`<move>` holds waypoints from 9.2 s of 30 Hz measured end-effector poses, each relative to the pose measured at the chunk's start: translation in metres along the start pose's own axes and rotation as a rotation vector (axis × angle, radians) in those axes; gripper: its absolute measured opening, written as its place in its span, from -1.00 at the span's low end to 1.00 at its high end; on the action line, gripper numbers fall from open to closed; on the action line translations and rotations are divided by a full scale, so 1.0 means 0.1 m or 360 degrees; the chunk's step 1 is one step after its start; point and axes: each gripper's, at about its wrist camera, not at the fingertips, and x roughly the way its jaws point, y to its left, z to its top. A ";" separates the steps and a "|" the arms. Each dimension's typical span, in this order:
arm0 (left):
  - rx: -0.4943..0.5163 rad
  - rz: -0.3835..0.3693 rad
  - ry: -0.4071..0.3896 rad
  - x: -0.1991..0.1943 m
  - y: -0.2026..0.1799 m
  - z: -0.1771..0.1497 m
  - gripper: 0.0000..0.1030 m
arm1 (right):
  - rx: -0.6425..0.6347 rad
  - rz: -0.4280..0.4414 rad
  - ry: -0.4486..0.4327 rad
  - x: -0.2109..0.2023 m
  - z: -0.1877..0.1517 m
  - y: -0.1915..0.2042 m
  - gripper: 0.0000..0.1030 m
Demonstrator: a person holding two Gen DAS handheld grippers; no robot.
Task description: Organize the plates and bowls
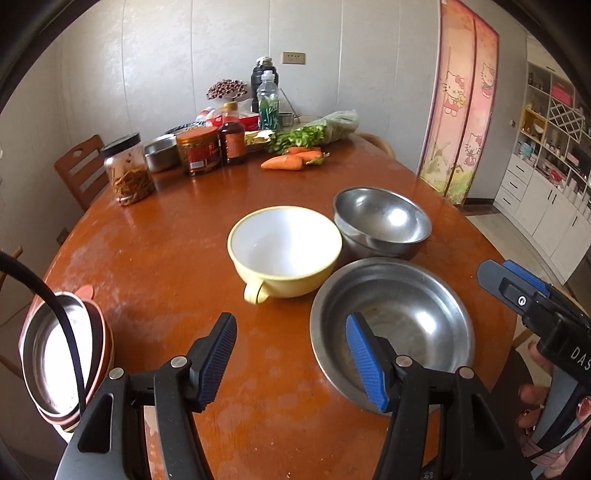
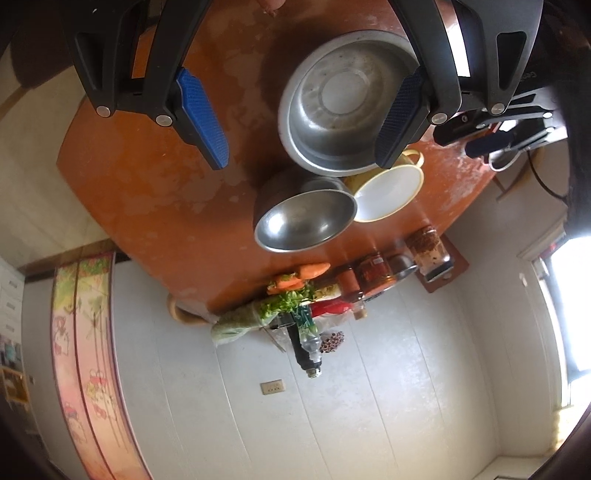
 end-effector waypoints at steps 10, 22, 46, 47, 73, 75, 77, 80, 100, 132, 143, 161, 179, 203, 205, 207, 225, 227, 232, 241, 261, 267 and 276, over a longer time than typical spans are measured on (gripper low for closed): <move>0.0011 -0.0037 0.0083 0.16 -0.07 -0.11 0.21 | -0.0064 -0.0011 0.0198 0.22 -0.16 0.03 0.60; -0.0012 -0.0040 0.0168 0.39 -0.14 -0.14 0.22 | -0.0083 -0.0046 0.0164 0.39 -0.25 -0.01 0.47; -0.0082 -0.0088 0.0232 0.51 -0.19 -0.23 -0.29 | -0.0254 0.0029 0.0183 0.49 -0.41 0.19 -0.35; -0.0093 -0.0088 0.0231 0.50 -0.17 -0.23 -0.29 | -0.0258 0.0031 0.0184 0.49 -0.40 0.20 -0.35; -0.0176 0.0057 0.0166 0.03 0.29 -0.56 -0.29 | -0.0456 0.0143 0.0261 0.34 -0.58 0.87 -0.33; -0.0177 0.0051 0.0168 0.03 0.29 -0.56 -0.29 | -0.0451 0.0154 0.0266 0.34 -0.58 0.87 -0.31; -0.0169 0.0043 0.0168 0.04 0.27 -0.56 -0.29 | -0.0446 0.0156 0.0269 0.33 -0.58 0.86 -0.31; -0.0153 0.0033 0.0179 0.08 0.25 -0.57 -0.29 | -0.0453 0.0146 0.0270 0.33 -0.57 0.84 -0.31; -0.0133 0.0026 0.0177 0.20 0.17 -0.60 -0.29 | -0.0436 0.0137 0.0321 0.41 -0.62 0.72 -0.31; -0.0171 0.0138 0.0087 -0.01 0.22 -0.50 -0.11 | -0.0314 0.0235 0.0313 0.36 -0.56 0.64 0.08; -0.0139 0.0167 0.0035 -0.19 0.11 -0.42 -0.06 | -0.0295 0.0211 0.0214 0.19 -0.41 0.53 0.10; 0.0023 -0.0037 -0.0001 -0.05 -0.46 0.17 -0.02 | -0.0173 -0.0001 -0.0026 -0.09 0.16 -0.09 0.30; -0.0290 -0.0265 0.0229 0.60 -0.52 0.61 -0.02 | -0.0234 -0.0099 0.0113 0.64 0.57 -0.50 0.30; -0.0357 -0.0284 0.0364 1.00 -0.49 0.71 0.10 | -0.0486 0.0265 0.0384 1.80 0.69 -0.36 -0.44; -0.0357 -0.0289 0.0395 1.05 -0.49 0.70 0.10 | -0.0465 0.0297 0.0404 1.77 0.65 -0.38 -0.44; -0.0359 -0.0293 0.0414 1.07 -0.48 0.68 0.10 | -0.0440 0.0332 0.0401 1.71 0.63 -0.40 -0.44; -0.0236 -0.0390 0.0421 1.10 -0.60 0.58 -0.06 | 0.0016 0.0276 0.0456 1.18 0.30 -0.66 -0.43; -0.0221 -0.0387 0.0414 1.08 -0.60 0.57 -0.06 | 0.0077 0.0283 0.0462 1.16 0.28 -0.68 -0.43; -0.0200 -0.0374 0.0383 1.00 -0.60 0.56 -0.06 | 0.0135 0.0290 0.0471 1.10 0.26 -0.67 -0.43; -0.0187 -0.0352 0.0298 0.83 -0.55 0.58 -0.07 | 0.0109 0.0294 0.0443 1.02 0.32 -0.53 -0.43; -0.0175 -0.0364 0.0430 1.06 -0.61 0.51 -0.12 | 0.0034 0.0140 0.0318 1.03 0.20 -0.54 -0.43; -0.0227 -0.0362 0.0462 1.08 -0.57 0.52 -0.21 | -0.0051 0.0002 0.0241 0.85 0.20 -0.42 -0.48; -0.0223 -0.0368 0.0402 0.96 -0.53 0.52 -0.21 | 0.0089 0.0058 0.0284 0.86 0.27 -0.47 -0.48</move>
